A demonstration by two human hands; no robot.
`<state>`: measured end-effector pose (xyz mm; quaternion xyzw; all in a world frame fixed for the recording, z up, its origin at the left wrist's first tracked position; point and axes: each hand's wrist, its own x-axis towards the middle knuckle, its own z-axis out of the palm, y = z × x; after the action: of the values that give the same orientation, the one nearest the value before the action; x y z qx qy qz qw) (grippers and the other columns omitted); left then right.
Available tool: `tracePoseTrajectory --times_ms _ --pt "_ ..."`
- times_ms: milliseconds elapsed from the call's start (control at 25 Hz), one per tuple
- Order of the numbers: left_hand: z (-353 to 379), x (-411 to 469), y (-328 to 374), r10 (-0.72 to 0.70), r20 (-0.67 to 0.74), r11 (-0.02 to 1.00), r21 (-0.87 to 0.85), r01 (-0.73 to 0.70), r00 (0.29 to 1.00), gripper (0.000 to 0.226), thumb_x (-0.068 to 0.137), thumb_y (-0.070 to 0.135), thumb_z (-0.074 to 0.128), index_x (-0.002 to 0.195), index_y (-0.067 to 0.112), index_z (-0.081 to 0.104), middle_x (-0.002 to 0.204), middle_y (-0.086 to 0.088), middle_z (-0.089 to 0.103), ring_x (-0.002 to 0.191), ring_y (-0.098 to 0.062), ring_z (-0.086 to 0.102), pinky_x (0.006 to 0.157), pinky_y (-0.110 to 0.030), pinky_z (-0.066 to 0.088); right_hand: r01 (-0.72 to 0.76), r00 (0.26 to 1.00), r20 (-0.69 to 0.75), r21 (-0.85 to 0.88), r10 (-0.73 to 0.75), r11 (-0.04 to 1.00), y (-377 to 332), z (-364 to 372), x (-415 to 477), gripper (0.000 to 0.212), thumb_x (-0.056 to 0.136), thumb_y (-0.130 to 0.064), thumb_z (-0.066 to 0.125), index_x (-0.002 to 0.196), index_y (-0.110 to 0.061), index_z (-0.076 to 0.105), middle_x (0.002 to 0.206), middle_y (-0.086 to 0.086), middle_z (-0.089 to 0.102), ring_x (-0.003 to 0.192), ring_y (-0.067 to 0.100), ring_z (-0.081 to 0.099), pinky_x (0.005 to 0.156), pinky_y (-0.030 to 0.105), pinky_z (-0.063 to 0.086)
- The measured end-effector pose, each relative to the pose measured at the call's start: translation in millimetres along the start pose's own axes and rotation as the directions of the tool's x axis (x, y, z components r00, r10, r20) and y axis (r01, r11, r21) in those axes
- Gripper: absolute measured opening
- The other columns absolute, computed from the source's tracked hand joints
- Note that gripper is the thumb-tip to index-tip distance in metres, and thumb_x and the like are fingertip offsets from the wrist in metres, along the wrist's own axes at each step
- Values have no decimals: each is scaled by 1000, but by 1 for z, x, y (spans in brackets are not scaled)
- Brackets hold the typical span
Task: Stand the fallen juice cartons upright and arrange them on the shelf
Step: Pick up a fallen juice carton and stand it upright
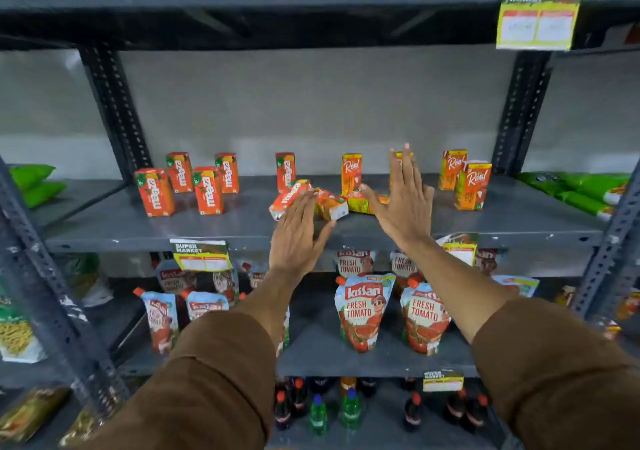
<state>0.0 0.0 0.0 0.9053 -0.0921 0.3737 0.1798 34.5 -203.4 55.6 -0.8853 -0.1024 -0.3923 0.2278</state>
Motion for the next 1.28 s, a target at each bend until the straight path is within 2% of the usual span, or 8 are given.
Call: tracePoseTrajectory --times_ms 200,320,400,720,880,960,1120,1280 --pt "22 -11 -4 -16 16 979 203 12 1000 57 99 51 29 128 12 58 129 -7 63 122 -21 54 105 -35 37 -108 973 212 63 93 992 16 29 14 80 94 -57 54 156 -18 22 165 6 20 152 27 19 117 60 17" --pt "26 -11 -4 6 -26 971 238 0 1000 57 100 50 26 125 13 61 126 -4 66 119 -19 57 104 -34 39 -171 915 375 29 148 985 22 42 18 72 93 -50 58 151 -15 33 158 10 35 146 30 30 115 53 19" --pt "28 -10 -5 1 -29 970 242 6 1000 58 100 50 25 125 13 62 126 -4 65 120 -19 57 104 -34 39 -152 908 396 10 135 988 25 49 17 63 93 -44 61 145 -14 43 149 12 43 139 32 39 112 51 22" --pt "23 -14 0 -44 35 970 241 35 998 57 100 50 26 128 13 59 129 -4 63 123 -18 54 106 -35 38 -221 967 180 247 180 944 25 40 2 53 79 -31 81 124 -11 60 124 12 57 119 27 52 96 38 44" --pt "21 -14 1 -41 32 970 242 32 999 54 100 48 29 129 13 58 129 -4 63 123 -19 54 106 -36 38 -243 962 13 499 273 832 6 18 -10 53 74 -32 85 116 -17 56 109 -5 57 105 14 59 88 33 51" --pt "21 -14 4 -47 29 970 239 39 998 54 100 48 30 129 12 58 130 -5 63 123 -20 54 106 -36 38 -193 956 -79 555 283 809 -6 7 -15 53 73 -31 86 114 -18 55 106 -10 55 101 9 59 86 30 52" --pt "21 -16 5 -55 17 971 234 49 998 54 100 48 29 128 12 58 129 -5 63 123 -21 55 104 -38 40 -42 940 -248 598 234 800 -30 -19 -24 59 71 -28 87 116 -15 52 114 -2 57 103 11 61 76 17 53" --pt "20 -15 7 -60 23 968 244 53 998 58 100 50 24 128 13 59 129 -5 63 124 -21 55 104 -38 41 92 894 -405 584 191 807 -47 -34 -32 56 72 -35 85 113 -17 51 109 -9 53 99 17 63 72 32 60"
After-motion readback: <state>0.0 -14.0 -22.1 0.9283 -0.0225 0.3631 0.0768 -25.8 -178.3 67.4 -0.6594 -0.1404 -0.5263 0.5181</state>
